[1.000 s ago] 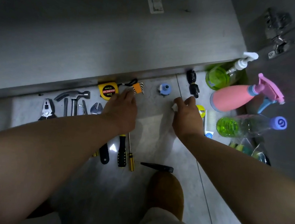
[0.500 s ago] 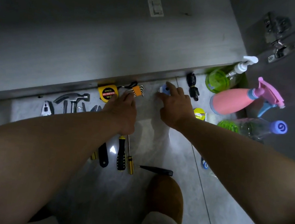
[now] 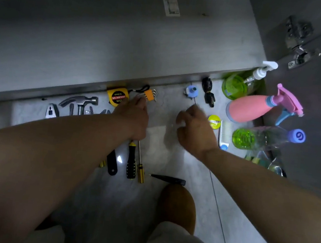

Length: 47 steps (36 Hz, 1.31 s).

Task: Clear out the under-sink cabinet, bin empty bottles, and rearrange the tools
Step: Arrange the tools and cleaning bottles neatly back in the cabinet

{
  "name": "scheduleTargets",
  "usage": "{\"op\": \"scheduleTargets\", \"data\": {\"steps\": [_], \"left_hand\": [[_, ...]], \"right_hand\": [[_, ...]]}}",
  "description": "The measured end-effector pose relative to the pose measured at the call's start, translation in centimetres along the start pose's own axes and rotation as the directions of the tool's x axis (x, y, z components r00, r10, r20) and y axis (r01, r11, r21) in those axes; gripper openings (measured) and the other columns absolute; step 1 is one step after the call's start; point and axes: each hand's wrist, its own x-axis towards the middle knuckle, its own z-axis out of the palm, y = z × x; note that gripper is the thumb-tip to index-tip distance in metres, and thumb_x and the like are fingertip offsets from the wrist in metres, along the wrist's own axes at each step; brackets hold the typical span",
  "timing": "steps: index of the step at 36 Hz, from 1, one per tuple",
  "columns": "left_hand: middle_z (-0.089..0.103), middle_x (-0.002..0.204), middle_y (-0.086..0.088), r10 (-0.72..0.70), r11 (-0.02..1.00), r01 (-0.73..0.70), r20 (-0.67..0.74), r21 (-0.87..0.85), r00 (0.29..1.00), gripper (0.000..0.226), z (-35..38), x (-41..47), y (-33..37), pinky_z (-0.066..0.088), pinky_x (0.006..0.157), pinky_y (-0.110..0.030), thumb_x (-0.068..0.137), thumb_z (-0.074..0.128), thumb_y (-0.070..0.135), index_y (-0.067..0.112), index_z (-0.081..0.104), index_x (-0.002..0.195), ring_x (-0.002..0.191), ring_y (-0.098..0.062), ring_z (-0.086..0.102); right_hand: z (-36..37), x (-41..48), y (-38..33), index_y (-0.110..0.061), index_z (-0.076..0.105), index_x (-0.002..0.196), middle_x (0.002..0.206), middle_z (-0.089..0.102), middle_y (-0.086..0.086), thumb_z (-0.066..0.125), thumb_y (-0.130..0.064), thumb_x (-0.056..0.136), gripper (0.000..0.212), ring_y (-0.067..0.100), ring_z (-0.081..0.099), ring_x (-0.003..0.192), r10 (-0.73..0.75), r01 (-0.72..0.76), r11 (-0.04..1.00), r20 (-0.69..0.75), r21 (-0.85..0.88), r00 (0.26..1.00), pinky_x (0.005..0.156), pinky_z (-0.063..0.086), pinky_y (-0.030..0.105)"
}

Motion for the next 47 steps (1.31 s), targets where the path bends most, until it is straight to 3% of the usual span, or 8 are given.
{"op": "scheduleTargets", "data": {"steps": [3,6,9,16,21,28,40,47], "left_hand": [[0.024,0.162,-0.015,0.007,1.000,-0.006,-0.103,0.012,0.995,0.059,0.4,-0.6,0.0,0.023,0.118,-0.045,0.087,0.065,0.032,0.008,0.052,0.139,0.151,-0.032,0.020],[0.049,0.133,-0.013,0.054,0.997,-0.065,-0.290,-0.028,0.956,0.032,1.8,-2.1,0.1,0.036,0.098,-0.041,0.087,0.060,0.025,0.011,0.060,0.116,0.124,-0.031,0.046],[0.050,0.124,-0.009,0.124,0.986,-0.153,-0.307,-0.072,0.944,0.038,4.1,-4.0,0.2,0.039,0.088,-0.040,0.090,0.058,0.037,0.014,0.056,0.121,0.113,-0.028,0.048],[0.039,0.139,-0.006,0.164,0.986,-0.167,-0.231,0.006,0.959,0.084,8.9,-7.0,0.9,0.040,0.096,-0.043,0.076,0.060,0.076,0.027,0.042,0.142,0.124,-0.027,0.043],[0.031,0.136,-0.007,0.017,0.977,-0.071,-0.257,-0.203,0.966,0.086,9.3,-7.2,2.1,0.051,0.094,-0.044,0.072,0.075,0.066,0.025,0.040,0.139,0.121,-0.027,0.045],[0.031,0.134,-0.007,-0.162,0.782,0.082,-0.074,-0.618,0.984,0.075,9.7,-7.5,3.0,0.057,0.090,-0.043,0.084,0.079,0.037,0.026,0.034,0.144,0.106,-0.033,0.063],[0.038,0.139,-0.007,-0.175,0.665,0.008,-0.145,-0.747,0.974,0.066,10.2,-6.9,2.7,0.053,0.096,-0.039,0.090,0.073,0.029,0.022,0.037,0.145,0.114,-0.029,0.058],[0.049,0.127,-0.007,0.028,0.782,-0.066,-0.072,-0.620,0.997,0.040,6.9,-8.0,-0.7,0.055,0.089,-0.041,0.100,0.058,0.035,0.021,0.048,0.137,0.107,-0.027,0.061]], "right_hand": [[1.3,-3.4,-0.2,-0.020,0.064,0.097,0.103,0.058,0.003,0.064,-0.035,0.083,0.021,0.029,0.062,0.100,-0.028,0.039,0.999,0.390,-0.020,0.920,0.080,0.054,0.041],[2.6,-5.7,0.1,-0.021,0.065,0.098,0.109,0.058,0.001,0.070,-0.046,0.080,0.031,0.023,0.061,0.105,-0.005,0.054,0.995,0.518,-0.079,0.855,0.086,0.054,0.037],[3.3,-7.0,0.1,-0.023,0.062,0.100,0.118,0.057,0.002,0.078,-0.048,0.074,0.040,0.023,0.058,0.111,0.048,-0.011,0.997,0.516,-0.075,0.855,0.091,0.052,0.036],[4.6,-7.6,-1.1,-0.020,0.062,0.100,0.119,0.056,0.002,0.076,-0.041,0.078,0.034,0.024,0.060,0.109,0.080,-0.004,0.988,0.485,-0.156,0.871,0.088,0.056,0.040],[4.5,-6.6,-1.3,-0.024,0.065,0.114,0.113,0.059,0.001,0.067,-0.036,0.086,0.030,0.024,0.062,0.105,0.084,-0.034,0.987,0.323,-0.158,0.943,0.076,0.054,0.035],[3.3,-2.6,-2.0,-0.014,0.059,0.112,0.110,0.059,0.010,0.060,-0.037,0.092,0.031,0.034,0.064,0.098,0.272,-0.255,0.960,0.160,-0.116,0.949,0.075,0.051,0.040],[3.7,-1.2,-2.0,-0.011,0.048,0.114,0.103,0.064,0.016,0.048,-0.018,0.099,0.016,0.040,0.065,0.086,0.344,-0.348,0.927,-0.054,-0.139,0.937,0.064,0.045,0.038],[3.5,-3.1,-4.8,-0.018,0.054,0.111,0.098,0.068,0.009,0.053,-0.031,0.099,0.018,0.030,0.067,0.088,0.011,-0.054,0.989,0.299,0.135,0.954,0.077,0.056,0.045]]}}
